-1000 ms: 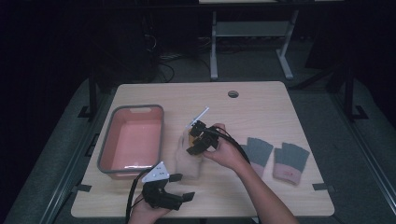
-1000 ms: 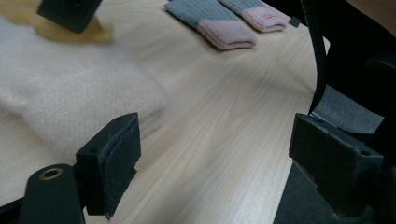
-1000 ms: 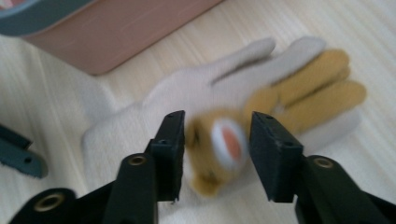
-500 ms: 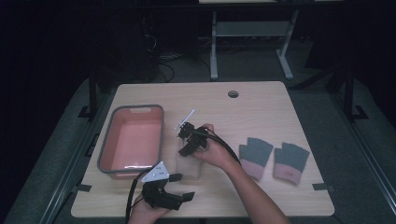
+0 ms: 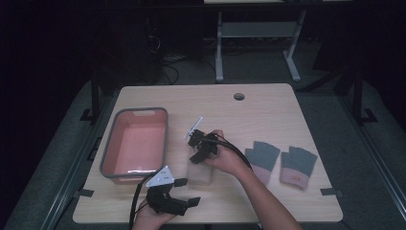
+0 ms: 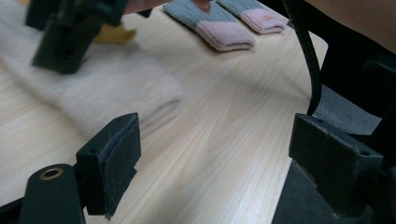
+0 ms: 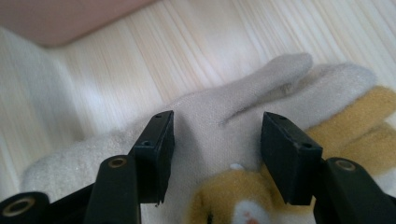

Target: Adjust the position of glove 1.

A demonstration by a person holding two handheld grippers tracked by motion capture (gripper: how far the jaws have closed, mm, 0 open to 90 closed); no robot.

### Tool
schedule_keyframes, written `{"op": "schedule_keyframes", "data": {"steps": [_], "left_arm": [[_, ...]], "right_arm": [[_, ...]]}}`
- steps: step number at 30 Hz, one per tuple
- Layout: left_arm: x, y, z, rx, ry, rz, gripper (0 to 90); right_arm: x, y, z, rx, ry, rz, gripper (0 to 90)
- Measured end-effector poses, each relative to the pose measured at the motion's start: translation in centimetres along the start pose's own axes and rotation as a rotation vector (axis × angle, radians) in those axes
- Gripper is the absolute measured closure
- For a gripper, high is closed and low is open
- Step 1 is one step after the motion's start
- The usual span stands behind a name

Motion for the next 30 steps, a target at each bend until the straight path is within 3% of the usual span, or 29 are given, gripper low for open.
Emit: {"op": "schedule_keyframes", "data": {"steps": [7, 15, 23, 29, 30], "left_arm": [[-0.8, 0.5, 0.5, -0.01, -0.006, 0.011, 16.6], [-1.1, 0.7, 1.1, 0.028, 0.001, -0.007, 16.6], [-1.9, 0.4, 2.0, 0.069, -0.006, 0.016, 16.6], [-2.9, 0.0, 3.0, 0.101, -0.018, 0.037, 16.4], [-3.1, -0.1, 3.1, 0.105, -0.023, 0.036, 16.4]], "right_arm": [[1.1, 0.6, -1.9, 0.0, 0.007, 0.0, 44.7], [1.9, 1.1, -3.3, -0.024, 0.027, 0.01, 43.7], [4.3, 1.0, -3.7, -0.102, 0.113, 0.039, 39.1], [6.2, 1.3, -5.0, -0.215, 0.191, 0.064, 38.1], [6.2, 1.3, -5.0, -0.215, 0.191, 0.064, 38.1]]}}
Point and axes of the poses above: each handheld gripper's, and its own axes: x roughly backward along the jaws, z roughly out of its top, y roughly to its right, the point moved 6 cm from there along -x, roughly forward along the jaws, and after that the axes turned 7 degrees about z, right-handed, at the moved point
